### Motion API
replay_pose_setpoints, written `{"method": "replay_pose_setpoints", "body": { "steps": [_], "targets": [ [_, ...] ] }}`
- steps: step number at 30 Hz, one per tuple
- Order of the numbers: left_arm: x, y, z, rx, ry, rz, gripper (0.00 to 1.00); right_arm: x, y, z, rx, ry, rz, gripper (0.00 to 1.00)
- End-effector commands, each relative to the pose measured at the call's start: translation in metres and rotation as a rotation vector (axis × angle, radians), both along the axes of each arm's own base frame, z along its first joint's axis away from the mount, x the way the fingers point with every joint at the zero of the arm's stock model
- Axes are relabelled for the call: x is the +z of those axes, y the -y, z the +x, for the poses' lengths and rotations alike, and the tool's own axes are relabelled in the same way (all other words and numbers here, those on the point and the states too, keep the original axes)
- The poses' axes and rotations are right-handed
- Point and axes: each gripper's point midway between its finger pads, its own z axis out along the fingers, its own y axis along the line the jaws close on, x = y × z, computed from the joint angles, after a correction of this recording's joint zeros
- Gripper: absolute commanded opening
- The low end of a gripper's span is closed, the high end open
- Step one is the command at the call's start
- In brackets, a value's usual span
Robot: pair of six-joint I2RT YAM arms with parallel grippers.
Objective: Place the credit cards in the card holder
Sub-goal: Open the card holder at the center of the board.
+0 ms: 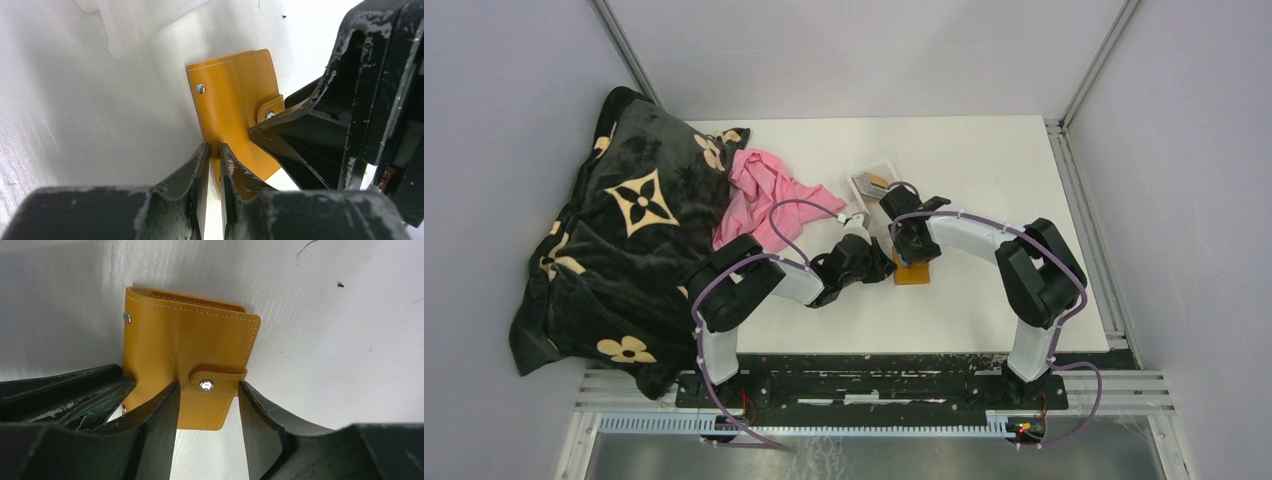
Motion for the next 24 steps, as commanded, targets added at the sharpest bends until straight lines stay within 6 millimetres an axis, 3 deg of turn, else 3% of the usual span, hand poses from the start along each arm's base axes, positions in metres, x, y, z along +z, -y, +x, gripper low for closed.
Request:
{"method": "replay_pose_setpoints", "body": {
  "steps": [1,8,24],
  "targets": [
    [-0.122,-0.097,-0.093,-0.045,-0.377,0.459,0.21,-0.003,0.013,0.000,-0.024,0.027,-0.064,0.52],
    [-0.123,-0.099,-0.095,-0.043,-0.379,0.462,0.21,-0.011,0.016,0.006,-0.032,0.058,-0.109,0.50],
    [-0.129,-0.105,-0.100,-0.044,-0.388,0.469,0.21,-0.016,0.026,0.011,-0.093,0.067,-0.088,0.29]
  ]
}}
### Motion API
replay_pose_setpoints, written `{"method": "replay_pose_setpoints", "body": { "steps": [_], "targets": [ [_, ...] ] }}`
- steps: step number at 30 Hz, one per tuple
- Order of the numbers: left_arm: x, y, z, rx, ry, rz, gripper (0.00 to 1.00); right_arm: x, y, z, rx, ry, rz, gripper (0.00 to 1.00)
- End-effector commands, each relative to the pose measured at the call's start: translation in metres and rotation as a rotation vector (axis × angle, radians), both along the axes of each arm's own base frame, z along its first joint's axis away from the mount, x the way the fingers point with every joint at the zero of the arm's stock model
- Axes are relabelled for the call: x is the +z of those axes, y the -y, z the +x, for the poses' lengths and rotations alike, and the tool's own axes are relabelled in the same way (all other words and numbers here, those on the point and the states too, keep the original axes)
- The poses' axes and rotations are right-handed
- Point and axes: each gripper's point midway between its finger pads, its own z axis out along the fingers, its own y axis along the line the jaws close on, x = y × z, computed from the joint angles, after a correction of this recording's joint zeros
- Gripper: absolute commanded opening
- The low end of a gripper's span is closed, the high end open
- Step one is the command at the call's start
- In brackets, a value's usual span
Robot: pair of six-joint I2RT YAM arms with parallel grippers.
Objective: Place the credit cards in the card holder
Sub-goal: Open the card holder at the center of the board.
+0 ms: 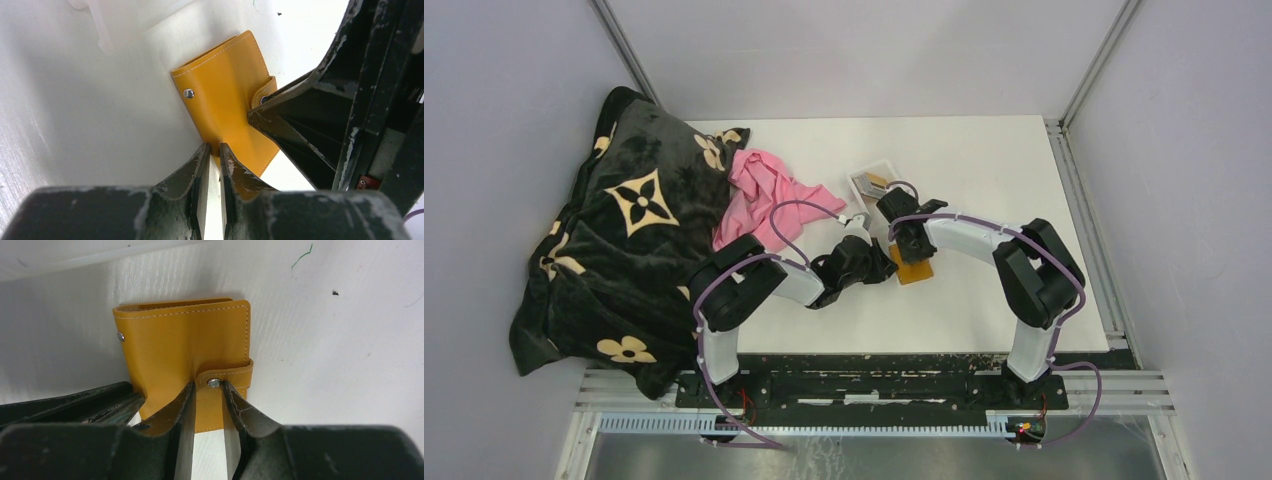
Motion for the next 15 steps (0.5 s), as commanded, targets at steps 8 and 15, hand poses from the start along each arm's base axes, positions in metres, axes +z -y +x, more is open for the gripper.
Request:
{"method": "replay_pose_setpoints", "body": {
  "steps": [8,15],
  "targets": [
    [-0.132,-0.109,-0.099,-0.042,-0.391,0.495,0.21,-0.006,0.027,0.010,-0.101,0.000,0.056,0.23],
    [-0.135,-0.110,-0.100,-0.043,-0.395,0.501,0.21,0.002,0.032,0.017,-0.155,0.004,0.151,0.19]
  ]
}}
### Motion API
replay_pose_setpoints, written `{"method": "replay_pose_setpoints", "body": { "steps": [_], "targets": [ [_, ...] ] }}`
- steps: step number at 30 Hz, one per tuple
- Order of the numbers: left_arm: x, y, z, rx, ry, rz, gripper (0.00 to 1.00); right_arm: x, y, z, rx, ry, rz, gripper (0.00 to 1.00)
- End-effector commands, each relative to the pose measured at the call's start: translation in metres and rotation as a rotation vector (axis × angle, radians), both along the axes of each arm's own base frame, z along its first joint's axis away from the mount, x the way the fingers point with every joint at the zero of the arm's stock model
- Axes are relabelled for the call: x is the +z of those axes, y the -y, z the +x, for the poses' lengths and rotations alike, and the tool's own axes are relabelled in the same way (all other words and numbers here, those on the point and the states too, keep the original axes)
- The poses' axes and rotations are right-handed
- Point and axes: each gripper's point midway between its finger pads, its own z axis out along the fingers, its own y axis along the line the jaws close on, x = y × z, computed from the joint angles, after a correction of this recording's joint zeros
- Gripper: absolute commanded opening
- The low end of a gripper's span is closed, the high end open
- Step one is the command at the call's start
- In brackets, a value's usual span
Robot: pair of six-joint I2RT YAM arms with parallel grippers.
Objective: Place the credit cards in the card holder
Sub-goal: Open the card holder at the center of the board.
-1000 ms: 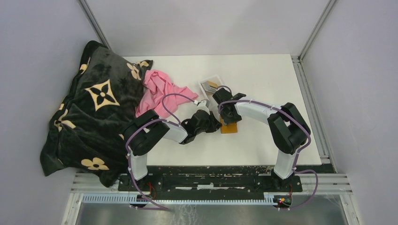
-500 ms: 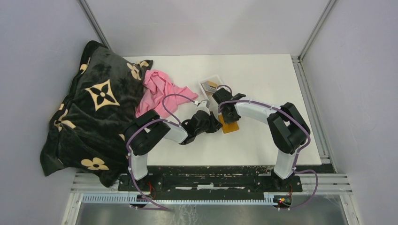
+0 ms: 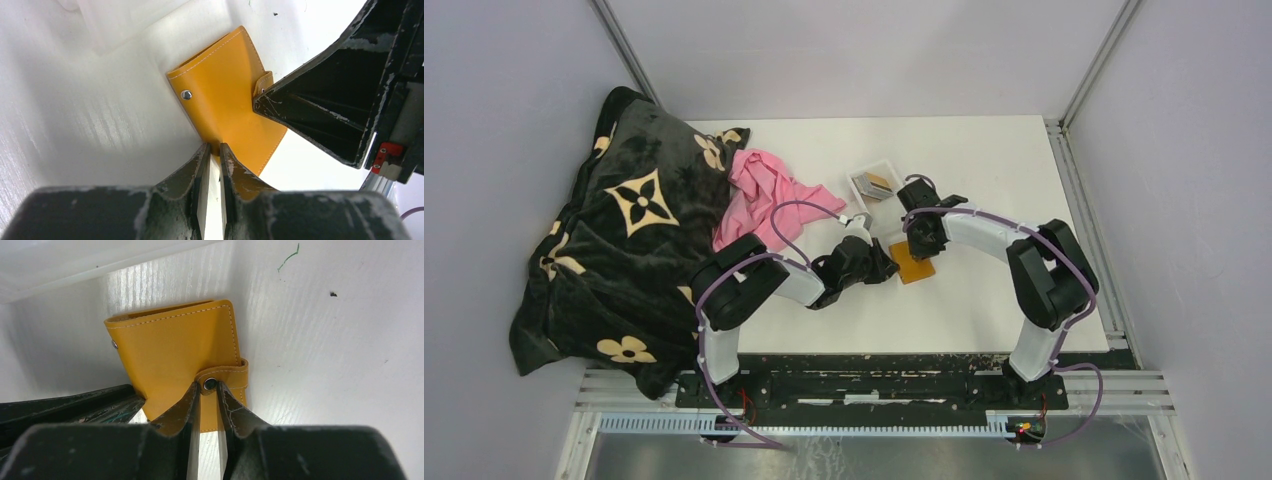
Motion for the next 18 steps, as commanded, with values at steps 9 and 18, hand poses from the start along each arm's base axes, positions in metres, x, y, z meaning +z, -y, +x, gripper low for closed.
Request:
{"method": "replay_pose_setpoints", "body": {
  "steps": [9,18],
  "targets": [
    [-0.136,-0.112,-0.101,-0.047,-0.408,0.522,0.21,-0.005,0.031,0.013,-0.204,-0.022,0.175,0.16],
    [-0.131,-0.114,-0.097,-0.040,-0.394,0.545,0.22,0.003,0.045,0.018,-0.317,-0.013,0.297,0.15]
  ]
}}
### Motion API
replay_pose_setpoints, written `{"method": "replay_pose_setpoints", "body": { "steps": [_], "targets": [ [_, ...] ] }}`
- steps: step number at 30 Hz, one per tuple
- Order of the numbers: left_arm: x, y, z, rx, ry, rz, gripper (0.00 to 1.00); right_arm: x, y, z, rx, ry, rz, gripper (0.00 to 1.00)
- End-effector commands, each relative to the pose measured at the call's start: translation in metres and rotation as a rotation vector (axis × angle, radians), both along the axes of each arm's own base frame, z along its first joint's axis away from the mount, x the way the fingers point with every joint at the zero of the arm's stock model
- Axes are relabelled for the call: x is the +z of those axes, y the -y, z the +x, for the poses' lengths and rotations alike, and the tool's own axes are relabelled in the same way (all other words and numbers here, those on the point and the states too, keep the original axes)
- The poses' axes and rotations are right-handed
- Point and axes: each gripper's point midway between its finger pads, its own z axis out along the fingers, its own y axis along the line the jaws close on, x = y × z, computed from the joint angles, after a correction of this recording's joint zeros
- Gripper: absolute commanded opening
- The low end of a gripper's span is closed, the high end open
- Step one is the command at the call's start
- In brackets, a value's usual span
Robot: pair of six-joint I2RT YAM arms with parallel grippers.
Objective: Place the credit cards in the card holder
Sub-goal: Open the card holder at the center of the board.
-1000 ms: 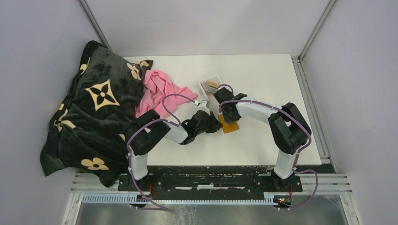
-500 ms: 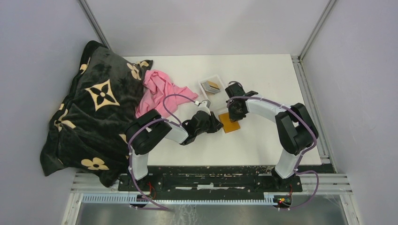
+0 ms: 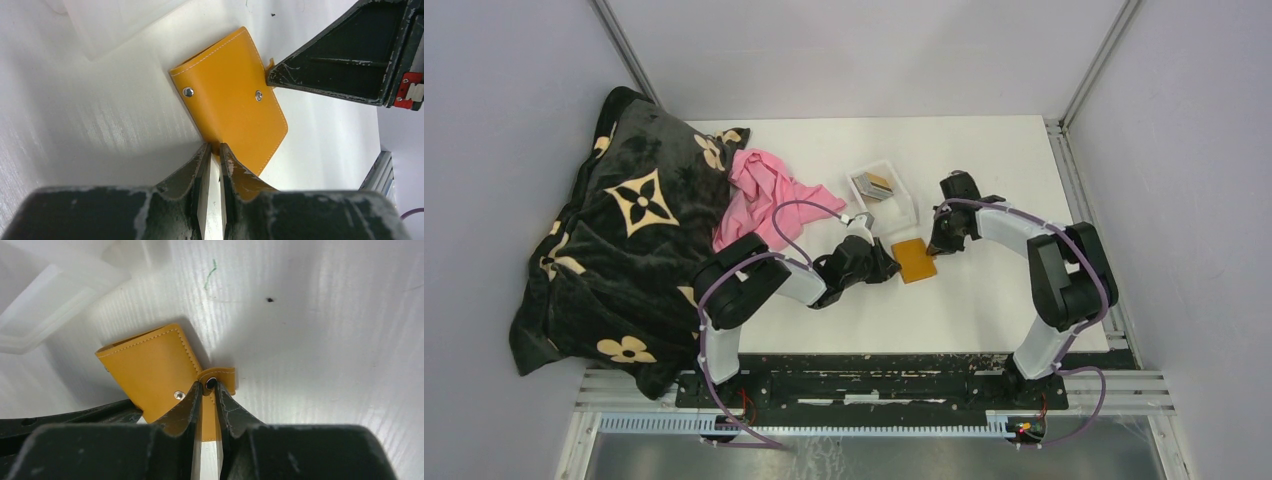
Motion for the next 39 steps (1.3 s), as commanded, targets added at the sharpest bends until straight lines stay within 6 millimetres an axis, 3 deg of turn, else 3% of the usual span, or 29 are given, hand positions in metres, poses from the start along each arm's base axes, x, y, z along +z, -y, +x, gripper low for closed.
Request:
{"method": "replay_pose_setpoints", "body": {
  "steps": [1,7,19,31,39],
  "targets": [
    [-0.127,-0.118,-0.096,-0.031,-0.388,0.552,0.23,0.009,0.020,0.004,-0.083,0.032,0.001,0.16],
    [-0.109,-0.112,-0.081,-0.027,-0.338,0.569,0.28,0.015,0.031,0.006,-0.111,0.050,-0.022,0.20],
    [-0.068,-0.129,-0.060,0.077,-0.239,0.629,0.47,0.024,0.046,0.008,-0.154,0.079,-0.087,0.34],
    [0.001,-0.132,-0.038,0.167,-0.136,0.623,0.50,0.020,0.048,0.011,-0.229,0.085,-0.083,0.36],
    [0.065,-0.140,-0.021,0.297,-0.053,0.570,0.51,0.061,0.039,0.028,-0.181,0.218,-0.032,0.39]
  ]
}}
